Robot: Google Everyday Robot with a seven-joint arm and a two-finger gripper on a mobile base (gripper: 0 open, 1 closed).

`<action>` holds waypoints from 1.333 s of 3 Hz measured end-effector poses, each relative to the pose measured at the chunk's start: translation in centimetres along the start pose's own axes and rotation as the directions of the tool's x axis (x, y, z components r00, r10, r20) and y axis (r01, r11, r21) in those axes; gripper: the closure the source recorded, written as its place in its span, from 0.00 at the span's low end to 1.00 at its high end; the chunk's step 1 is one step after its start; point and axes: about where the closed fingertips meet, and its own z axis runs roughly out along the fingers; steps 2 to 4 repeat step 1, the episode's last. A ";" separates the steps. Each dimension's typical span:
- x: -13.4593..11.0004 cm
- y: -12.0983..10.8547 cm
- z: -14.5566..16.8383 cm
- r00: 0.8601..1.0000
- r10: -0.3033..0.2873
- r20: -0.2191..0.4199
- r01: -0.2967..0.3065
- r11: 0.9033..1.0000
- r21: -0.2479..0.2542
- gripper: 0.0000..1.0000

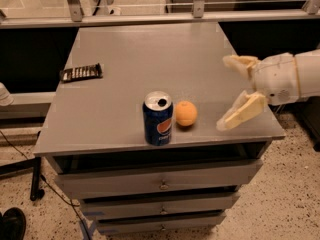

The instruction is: Move orange near pepsi can

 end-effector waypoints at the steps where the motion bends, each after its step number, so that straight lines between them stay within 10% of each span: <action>1: -0.2 -0.4 -0.7 1.000 -0.011 0.002 0.011 1.000 0.018 0.00; 4: -0.2 -0.4 -0.7 1.000 -0.011 0.002 0.011 1.000 0.018 0.00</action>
Offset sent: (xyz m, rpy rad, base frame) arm 0.0000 0.0000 0.0000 0.0000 0.0000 0.0000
